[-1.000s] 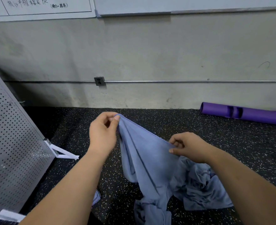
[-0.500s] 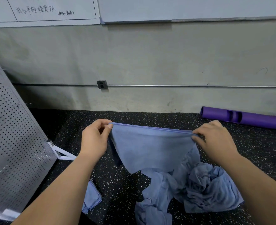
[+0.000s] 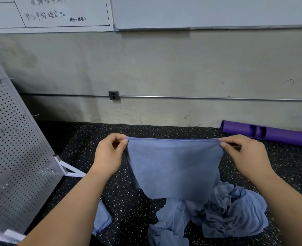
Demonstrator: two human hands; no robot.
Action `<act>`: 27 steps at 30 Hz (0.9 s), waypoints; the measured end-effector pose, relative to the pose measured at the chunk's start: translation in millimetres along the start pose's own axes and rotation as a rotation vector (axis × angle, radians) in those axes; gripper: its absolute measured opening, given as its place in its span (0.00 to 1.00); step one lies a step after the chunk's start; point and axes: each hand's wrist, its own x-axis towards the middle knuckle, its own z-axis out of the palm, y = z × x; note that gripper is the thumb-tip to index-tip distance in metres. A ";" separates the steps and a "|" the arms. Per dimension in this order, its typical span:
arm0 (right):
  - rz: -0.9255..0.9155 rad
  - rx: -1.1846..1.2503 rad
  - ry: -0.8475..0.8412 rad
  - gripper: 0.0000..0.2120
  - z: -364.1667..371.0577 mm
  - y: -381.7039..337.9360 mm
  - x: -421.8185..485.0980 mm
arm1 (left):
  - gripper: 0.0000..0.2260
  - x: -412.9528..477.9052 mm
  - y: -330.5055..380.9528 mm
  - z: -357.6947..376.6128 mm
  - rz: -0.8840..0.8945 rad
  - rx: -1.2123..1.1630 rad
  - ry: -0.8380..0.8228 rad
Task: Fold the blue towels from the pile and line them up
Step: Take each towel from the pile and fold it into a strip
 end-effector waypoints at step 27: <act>0.384 0.645 0.061 0.05 -22.7 14.2 12.0 | 0.03 -1.9 15.5 25.8 -0.140 -0.383 -0.100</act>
